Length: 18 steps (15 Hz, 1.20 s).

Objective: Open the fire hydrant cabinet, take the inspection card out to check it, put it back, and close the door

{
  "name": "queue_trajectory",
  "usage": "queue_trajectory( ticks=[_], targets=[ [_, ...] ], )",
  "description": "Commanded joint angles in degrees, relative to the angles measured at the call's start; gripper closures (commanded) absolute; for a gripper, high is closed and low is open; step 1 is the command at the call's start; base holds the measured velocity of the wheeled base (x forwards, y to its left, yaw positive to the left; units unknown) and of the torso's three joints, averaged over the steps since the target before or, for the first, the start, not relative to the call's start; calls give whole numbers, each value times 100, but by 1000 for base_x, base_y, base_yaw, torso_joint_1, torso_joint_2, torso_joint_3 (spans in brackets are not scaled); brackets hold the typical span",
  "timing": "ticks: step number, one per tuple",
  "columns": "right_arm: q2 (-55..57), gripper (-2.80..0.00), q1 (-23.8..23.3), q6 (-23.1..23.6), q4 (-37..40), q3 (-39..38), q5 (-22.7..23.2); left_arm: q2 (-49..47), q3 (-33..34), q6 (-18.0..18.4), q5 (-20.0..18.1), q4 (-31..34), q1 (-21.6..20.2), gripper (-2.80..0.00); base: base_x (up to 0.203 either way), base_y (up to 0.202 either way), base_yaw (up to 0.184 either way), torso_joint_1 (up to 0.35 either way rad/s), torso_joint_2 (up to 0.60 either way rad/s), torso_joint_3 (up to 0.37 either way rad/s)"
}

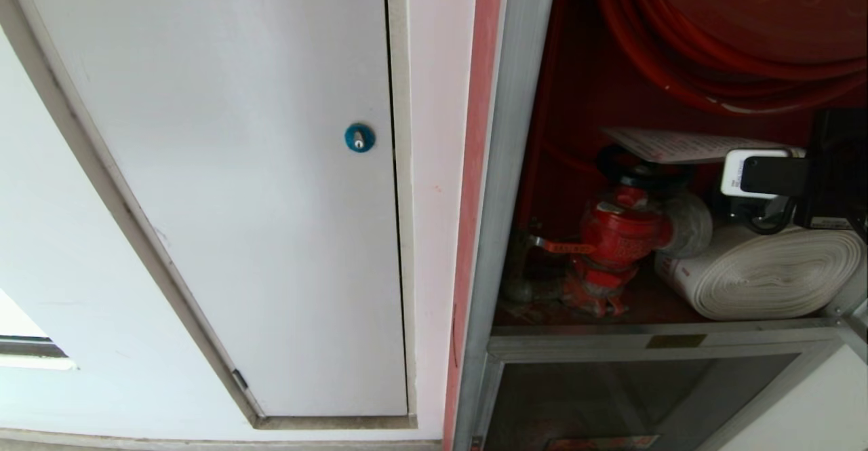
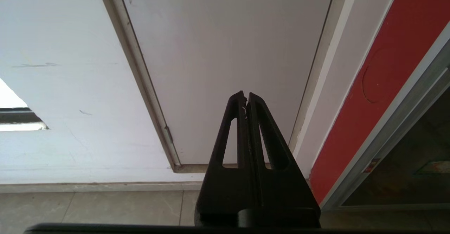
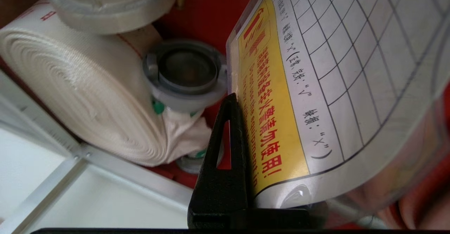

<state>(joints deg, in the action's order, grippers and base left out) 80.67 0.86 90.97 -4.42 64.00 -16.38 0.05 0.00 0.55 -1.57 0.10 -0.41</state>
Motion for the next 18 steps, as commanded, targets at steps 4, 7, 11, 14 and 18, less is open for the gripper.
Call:
queue_trajectory(
  ticks=[4, 7, 11, 14, 18],
  targets=[
    [490, 0, -33, 294, -496, 9, 126, -5, 0, -2, -1, -1, -2, 0, 0, 0, 0, 0, 0, 0],
    [623, 0, -43, 307, -576, 16, 127, -5, 0, -2, -1, -1, -2, 0, 0, 0, 0, 0, 0, 0],
    [948, 0, -39, 572, -1134, 38, 225, -5, 0, -2, -1, -1, -2, 0, 0, 0, 0, 0, 0, 0],
    [1108, 0, -34, 676, -1368, 51, 267, -5, 0, -1, -1, -1, -2, 0, 0, 0, 0, 0, 0, 0],
    [1183, 0, -43, 702, -1368, 116, 267, -5, 0, 6, -1, -1, -2, 0, 0, 0, 0, 0, 0, 0]
  ],
)
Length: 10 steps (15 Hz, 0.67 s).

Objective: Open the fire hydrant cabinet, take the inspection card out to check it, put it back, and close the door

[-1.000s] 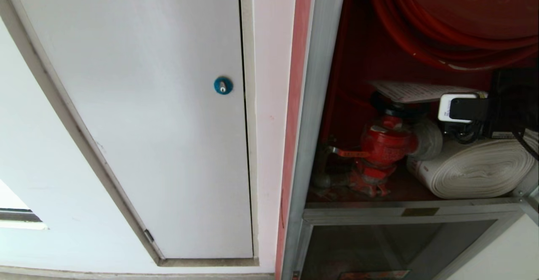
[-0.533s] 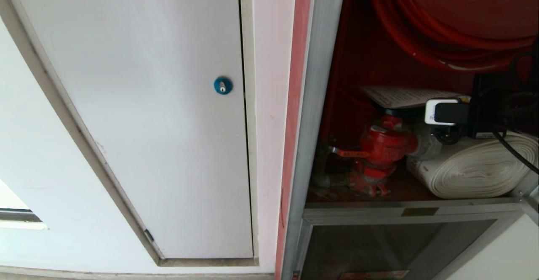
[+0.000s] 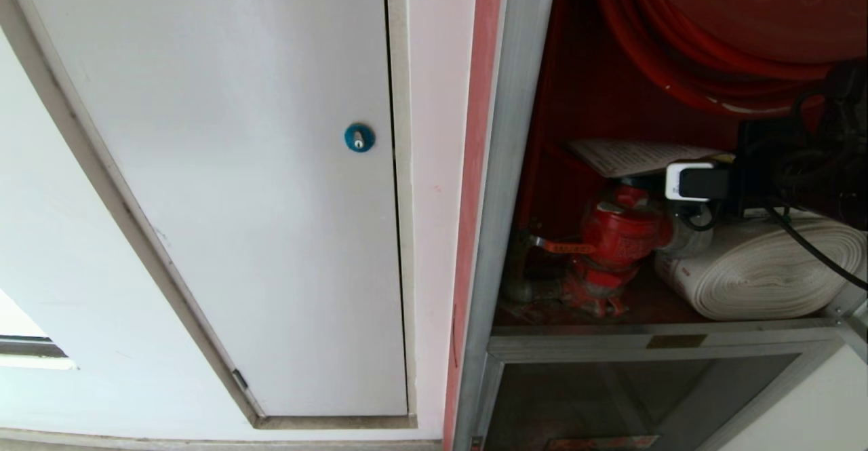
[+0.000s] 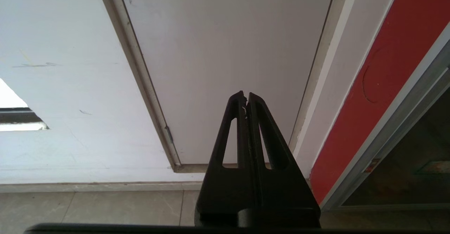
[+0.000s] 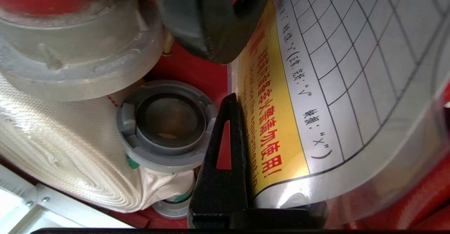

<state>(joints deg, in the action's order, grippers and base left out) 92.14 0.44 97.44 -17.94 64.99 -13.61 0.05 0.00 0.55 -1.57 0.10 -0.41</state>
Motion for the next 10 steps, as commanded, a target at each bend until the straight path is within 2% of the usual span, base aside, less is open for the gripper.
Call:
queue_trajectory(
  ticks=[1, 10],
  targets=[
    [74, 0, 0, 56, -16, 64, -10, -5, 0, 7, -1, -1, -2, 0, 0, 0, 0, 0, 0, 0],
    [322, 0, -114, 77, -8, 280, -28, -5, 0, 0, -1, -1, -2, 0, 0, 0, 0, 0, 0, 0]
  ],
)
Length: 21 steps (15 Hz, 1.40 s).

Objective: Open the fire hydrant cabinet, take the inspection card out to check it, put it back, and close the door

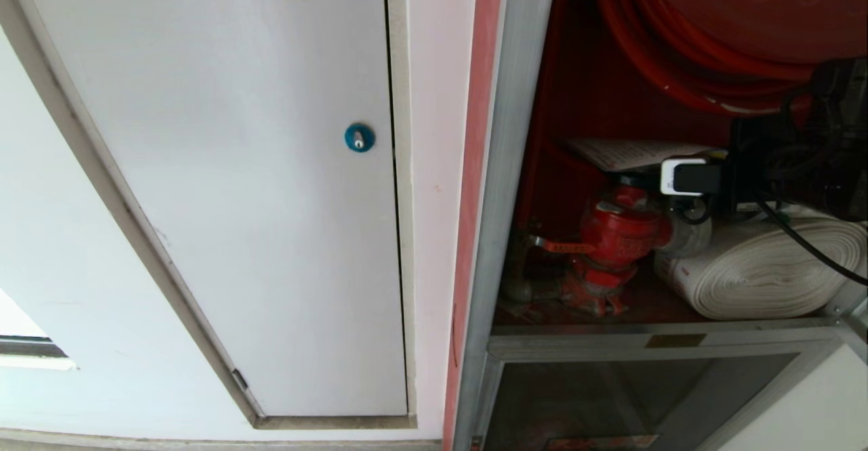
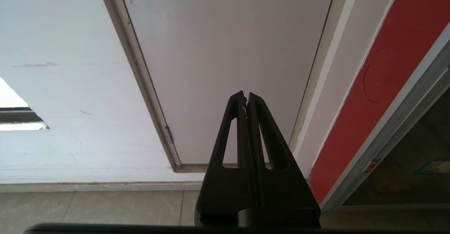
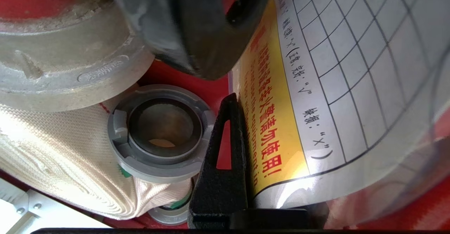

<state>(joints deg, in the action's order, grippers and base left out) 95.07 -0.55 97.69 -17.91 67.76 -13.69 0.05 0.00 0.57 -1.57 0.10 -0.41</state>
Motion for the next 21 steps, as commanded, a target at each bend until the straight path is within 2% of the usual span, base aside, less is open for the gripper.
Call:
queue_trajectory(
  ticks=[1, 5, 6, 13, 21],
  targets=[
    [31, 0, -15, 60, -12, 1, -20, -5, 0, -1, -1, -1, -2, 0, 0, 0, 0, 0, 0, 0],
    [82, 0, -15, 111, -20, 36, -11, -5, 0, -5, -1, -1, -2, 0, 0, 0, 0, 0, 0, 0],
    [80, -280, -7, 119, -29, 36, -11, -5, 0, -3, -1, -1, -2, 0, 0, 0, 0, 0, 0, 0],
    [-67, -280, -7, 114, -64, -16, 12, -5, 0, -5, -1, -1, -2, 0, 0, 0, 0, 0, 0, 0],
    [-447, -280, -7, 110, -64, -427, 147, -5, 0, -4, -1, -1, -2, 0, 0, 0, 0, 0, 0, 0]
  ],
)
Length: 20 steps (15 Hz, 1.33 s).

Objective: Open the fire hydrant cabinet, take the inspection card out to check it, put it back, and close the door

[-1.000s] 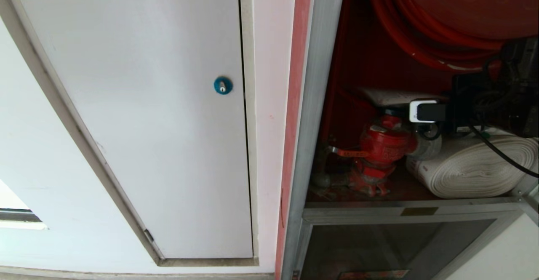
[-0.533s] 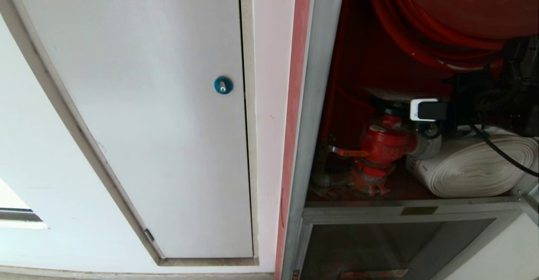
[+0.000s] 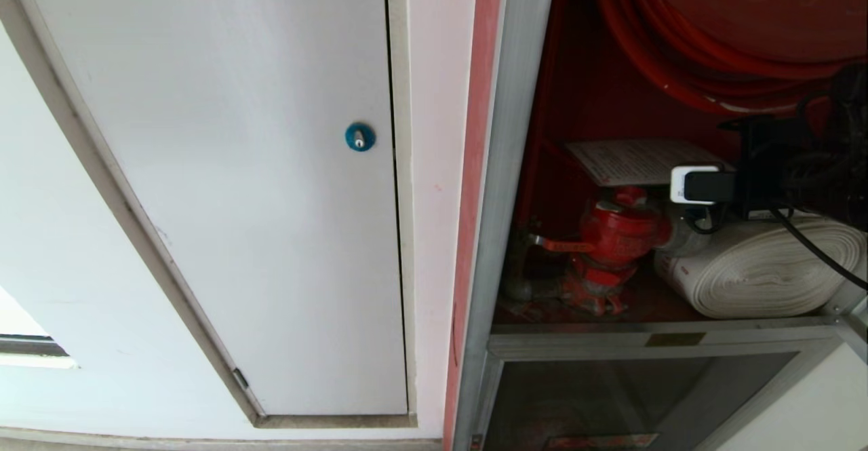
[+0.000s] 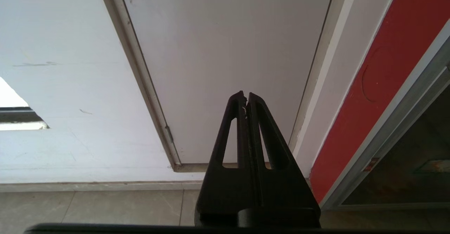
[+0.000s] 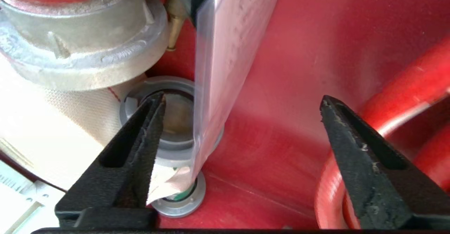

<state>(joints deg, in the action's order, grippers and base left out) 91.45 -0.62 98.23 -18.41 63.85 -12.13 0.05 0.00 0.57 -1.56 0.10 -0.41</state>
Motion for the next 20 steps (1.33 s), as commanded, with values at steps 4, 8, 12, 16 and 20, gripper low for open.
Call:
queue_trajectory(
  ticks=[4, 8, 12, 16, 20],
  targets=[
    [-417, -280, 1, 56, -13, -282, 93, -5, 0, 4, -2, -1, -2, 0, 0, 0, 0, 0, 0, 0],
    [-1053, -280, 1, 44, -5, -703, 221, -5, 0, 1, -2, -1, -2, 0, 0, 0, 0, 0, 0, 0],
    [-1871, 0, 1, 12, 100, -1105, 324, -5, 0, -3, -2, -1, -2, 0, 0, 0, 0, 0, 0, 0],
    [-2620, 0, 64, -434, 176, -1515, 359, -5, 0, 4, -2, -1, -2, 0, 0, 0, 0, 0, 0, 0],
    [-3050, 0, 211, -2478, 282, -1752, 359, -5, 0, -5, -2, -1, -2, 0, 0, 0, 0, 0, 0, 0]
  ],
)
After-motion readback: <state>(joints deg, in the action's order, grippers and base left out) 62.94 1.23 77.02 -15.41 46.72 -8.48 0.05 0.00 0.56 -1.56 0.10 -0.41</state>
